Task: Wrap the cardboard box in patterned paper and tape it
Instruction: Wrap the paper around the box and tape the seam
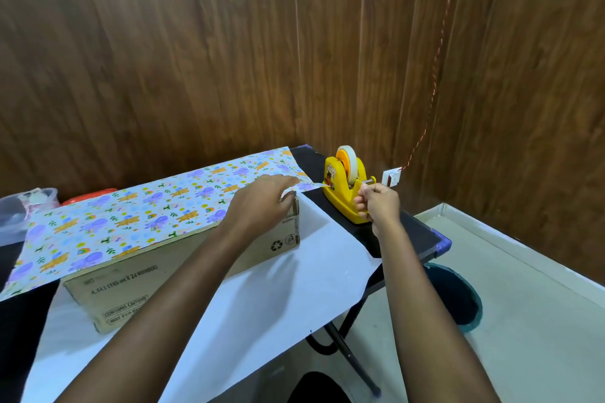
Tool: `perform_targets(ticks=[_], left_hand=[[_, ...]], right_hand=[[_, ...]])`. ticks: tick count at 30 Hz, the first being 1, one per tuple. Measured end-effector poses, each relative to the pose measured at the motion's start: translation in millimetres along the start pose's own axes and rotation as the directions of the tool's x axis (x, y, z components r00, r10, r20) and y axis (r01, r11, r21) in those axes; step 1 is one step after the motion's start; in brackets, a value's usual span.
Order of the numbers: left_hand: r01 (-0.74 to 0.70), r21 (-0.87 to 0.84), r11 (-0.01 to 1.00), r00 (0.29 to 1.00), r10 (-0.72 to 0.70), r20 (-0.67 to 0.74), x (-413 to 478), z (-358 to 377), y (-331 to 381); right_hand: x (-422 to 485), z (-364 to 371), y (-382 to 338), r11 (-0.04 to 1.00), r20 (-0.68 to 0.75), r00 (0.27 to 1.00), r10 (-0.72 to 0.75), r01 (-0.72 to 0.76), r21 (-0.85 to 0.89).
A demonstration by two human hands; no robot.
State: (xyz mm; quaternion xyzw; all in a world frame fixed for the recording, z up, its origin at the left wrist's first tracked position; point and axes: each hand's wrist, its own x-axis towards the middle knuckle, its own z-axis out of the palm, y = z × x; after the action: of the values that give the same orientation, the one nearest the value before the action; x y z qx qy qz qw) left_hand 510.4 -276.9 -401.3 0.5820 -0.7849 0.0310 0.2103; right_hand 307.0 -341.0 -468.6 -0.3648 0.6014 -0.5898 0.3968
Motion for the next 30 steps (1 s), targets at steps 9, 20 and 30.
perform_targets(ticks=[9, 20, 30], left_hand=[[0.206, 0.098, 0.974, 0.931, -0.225, 0.286, -52.5, -43.5, -107.5], [0.218, 0.202, 0.955, 0.944, -0.259, 0.203, -130.3, -55.1, -154.1], [0.234, 0.196, 0.952, 0.959, -0.259, 0.113, -138.1, -52.3, -156.6]], right_hand=[[-95.6, 78.4, -43.1, 0.998, 0.71, 0.701, 0.069, -0.052, -0.045], [-175.5, 211.4, -69.0, 0.836, 0.749, 0.587, 0.308, 0.209, -0.508], [-188.9, 246.6, -80.5, 0.434, 0.606, 0.617, 0.501, 0.427, -0.793]])
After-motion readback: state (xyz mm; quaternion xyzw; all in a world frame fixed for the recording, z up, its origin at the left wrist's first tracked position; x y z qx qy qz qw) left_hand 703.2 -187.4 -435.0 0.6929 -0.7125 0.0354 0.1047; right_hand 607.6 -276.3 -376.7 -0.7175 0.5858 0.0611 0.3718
